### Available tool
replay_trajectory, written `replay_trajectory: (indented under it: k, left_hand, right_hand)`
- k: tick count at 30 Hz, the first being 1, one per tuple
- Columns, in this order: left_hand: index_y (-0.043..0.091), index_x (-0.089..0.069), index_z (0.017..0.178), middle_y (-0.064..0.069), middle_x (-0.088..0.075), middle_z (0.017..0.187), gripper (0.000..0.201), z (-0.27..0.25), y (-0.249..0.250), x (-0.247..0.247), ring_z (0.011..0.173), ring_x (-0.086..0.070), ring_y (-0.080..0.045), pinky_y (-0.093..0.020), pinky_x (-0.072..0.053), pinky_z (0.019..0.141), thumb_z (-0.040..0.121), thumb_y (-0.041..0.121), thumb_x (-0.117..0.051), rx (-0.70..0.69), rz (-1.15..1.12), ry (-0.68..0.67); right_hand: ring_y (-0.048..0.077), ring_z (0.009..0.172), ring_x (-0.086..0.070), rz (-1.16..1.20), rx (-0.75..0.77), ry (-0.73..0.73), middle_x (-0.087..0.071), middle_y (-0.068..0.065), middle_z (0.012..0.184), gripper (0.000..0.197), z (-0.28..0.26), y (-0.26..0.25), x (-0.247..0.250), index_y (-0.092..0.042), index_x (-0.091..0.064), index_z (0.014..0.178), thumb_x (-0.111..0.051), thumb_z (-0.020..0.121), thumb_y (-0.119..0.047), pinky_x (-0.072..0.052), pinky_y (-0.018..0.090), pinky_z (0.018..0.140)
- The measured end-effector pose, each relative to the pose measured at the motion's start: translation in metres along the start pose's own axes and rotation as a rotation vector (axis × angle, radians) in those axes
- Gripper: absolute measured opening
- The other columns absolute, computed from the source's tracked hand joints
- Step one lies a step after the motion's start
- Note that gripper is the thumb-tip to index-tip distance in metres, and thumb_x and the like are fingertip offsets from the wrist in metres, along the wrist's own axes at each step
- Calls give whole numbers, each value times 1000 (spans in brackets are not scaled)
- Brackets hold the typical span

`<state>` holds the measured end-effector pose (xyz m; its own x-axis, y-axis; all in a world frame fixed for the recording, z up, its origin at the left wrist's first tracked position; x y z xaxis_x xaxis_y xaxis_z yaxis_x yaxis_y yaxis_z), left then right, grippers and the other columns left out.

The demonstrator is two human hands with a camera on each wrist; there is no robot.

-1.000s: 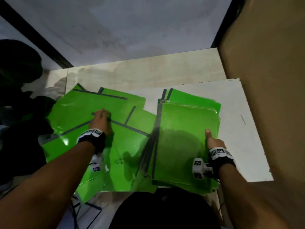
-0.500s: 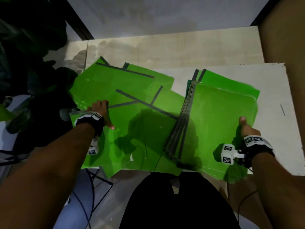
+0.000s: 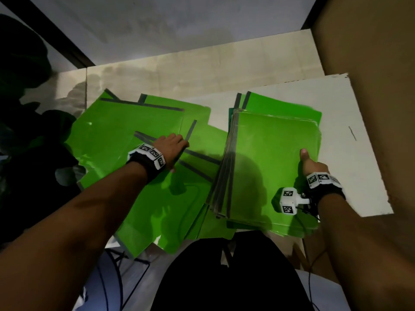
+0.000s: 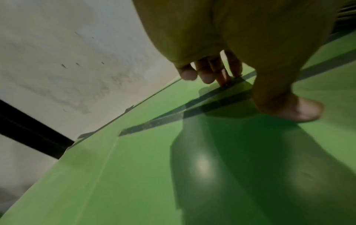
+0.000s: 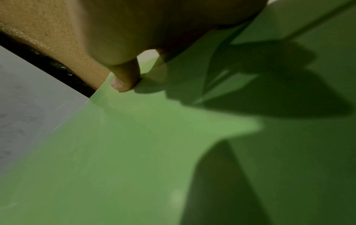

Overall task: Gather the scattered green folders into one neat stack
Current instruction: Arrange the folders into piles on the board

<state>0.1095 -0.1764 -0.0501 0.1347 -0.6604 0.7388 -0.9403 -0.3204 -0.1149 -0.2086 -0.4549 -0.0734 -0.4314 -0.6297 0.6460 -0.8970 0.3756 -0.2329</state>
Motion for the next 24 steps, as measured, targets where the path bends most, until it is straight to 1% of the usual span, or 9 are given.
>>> replay_trajectory:
  k: [4, 7, 8, 12, 16, 20, 22, 23, 24]
  left_hand:
    - [18, -47, 123, -3, -54, 127, 64, 8, 0, -1, 119, -41, -25, -38, -34, 94, 70, 36, -78, 68, 89, -25]
    - [24, -50, 130, -1, -50, 132, 61, 5, -3, 6, 123, -38, -25, -37, -33, 97, 76, 45, -70, -3, 198, -59]
    - [24, -49, 132, -2, -49, 133, 60, 1, -9, 15, 123, -40, -26, -36, -35, 97, 79, 44, -68, -10, 171, -66]
    - [12, -48, 132, -13, -57, 125, 51, -35, -64, 75, 113, -55, -30, -35, -44, 93, 86, 27, -65, 126, -171, -52]
    - [-3, -50, 123, -28, -58, 117, 43, -76, -114, 140, 106, -57, -35, -36, -41, 87, 89, 19, -63, 275, -499, 217]
    - [6, -52, 113, -18, -57, 90, 23, -85, -109, 176, 69, -55, -16, -32, -43, 70, 92, 12, -58, 200, -1054, 390]
    - [10, -52, 101, -10, -54, 69, 9, -76, -87, 185, 46, -50, -5, -22, -43, 54, 93, 13, -56, 193, -1166, 453]
    - [12, -52, 96, -2, -55, 62, 3, -67, -71, 183, 40, -48, 2, -19, -42, 48, 93, 12, -54, 199, -1193, 469]
    - [12, -53, 95, 3, -60, 63, 4, -58, -52, 179, 42, -50, 5, -18, -45, 49, 92, 13, -56, 198, -1210, 472]
  right_hand:
    - [39, 120, -51, 4, 1, -3, -47, 25, 140, 96, 3, 0, -1, 1, -45, 137, -38, 82, -78, -39, 40, 96]
    - [39, 119, -52, 7, 8, -12, -49, 25, 138, 96, 3, 0, -1, 0, -45, 137, -39, 82, -78, -39, 40, 94]
    - [39, 119, -52, 5, 10, -17, -49, 24, 138, 96, 2, 0, -1, 0, -46, 136, -39, 82, -78, -40, 40, 93]
    - [40, 117, -53, 17, 35, -39, -50, 26, 137, 96, -2, -1, 1, 1, -48, 135, -39, 81, -78, -41, 41, 94]
    - [39, 116, -54, 15, 75, -79, -50, 27, 136, 96, -8, -2, 2, 3, -50, 132, -36, 83, -78, -41, 39, 92]
    - [39, 109, -57, -18, 116, -98, -54, 29, 129, 99, -13, -1, 4, 5, -55, 124, -30, 82, -80, -41, 37, 84]
    - [38, 98, -58, -18, 133, -111, -58, 29, 122, 98, -12, -1, 5, 5, -59, 118, -29, 82, -81, -42, 36, 79]
    - [36, 92, -57, -17, 137, -123, -59, 29, 119, 98, -10, -1, 5, 5, -61, 114, -28, 81, -81, -41, 35, 77]
    - [35, 87, -56, -17, 140, -135, -61, 28, 116, 96, -9, -1, 5, 4, -62, 110, -28, 82, -81, -41, 35, 75]
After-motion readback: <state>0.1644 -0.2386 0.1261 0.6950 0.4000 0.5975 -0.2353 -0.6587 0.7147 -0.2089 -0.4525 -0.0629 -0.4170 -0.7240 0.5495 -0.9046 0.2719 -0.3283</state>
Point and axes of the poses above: each hand's wrist, its own z-axis towards the middle knuckle, its own x-axis out of the back of the hand, y = z × x, the point moved 5 cm from there along z, towards the middle knuckle
